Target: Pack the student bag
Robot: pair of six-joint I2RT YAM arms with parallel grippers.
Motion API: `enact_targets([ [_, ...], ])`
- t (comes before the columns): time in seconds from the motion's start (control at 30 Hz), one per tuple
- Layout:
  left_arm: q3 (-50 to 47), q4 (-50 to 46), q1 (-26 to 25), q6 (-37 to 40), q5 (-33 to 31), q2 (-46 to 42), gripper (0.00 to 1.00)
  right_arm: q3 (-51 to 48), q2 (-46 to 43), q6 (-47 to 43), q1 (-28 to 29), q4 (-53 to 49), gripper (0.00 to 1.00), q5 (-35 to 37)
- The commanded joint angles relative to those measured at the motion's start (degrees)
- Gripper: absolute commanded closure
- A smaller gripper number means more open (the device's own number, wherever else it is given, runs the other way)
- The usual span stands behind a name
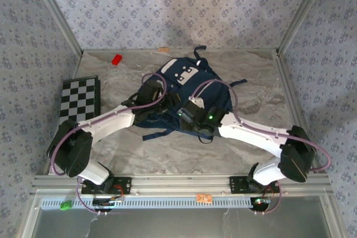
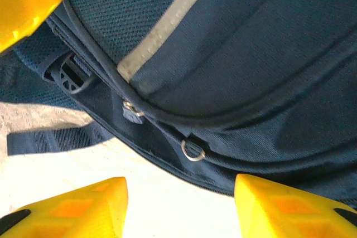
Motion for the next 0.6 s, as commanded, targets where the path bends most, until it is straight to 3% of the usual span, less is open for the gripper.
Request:
enact_targets([
  [0.0, -1.08, 5.90, 0.53, -2.58, 2.78, 1.25, 0.59, 3.86, 2.90, 3.60, 1.24, -1.89, 0.44, 5.65],
  [0.27, -2.94, 7.39, 2.09, -3.60, 5.28, 0.03, 0.65, 10.05, 10.72, 10.54, 2.44, -5.92, 0.28, 10.13],
  [0.57, -5.64, -3.75, 6.52, 0.87, -0.11, -6.58, 0.63, 16.43, 18.89, 16.95, 3.50, -15.26, 0.19, 17.55],
])
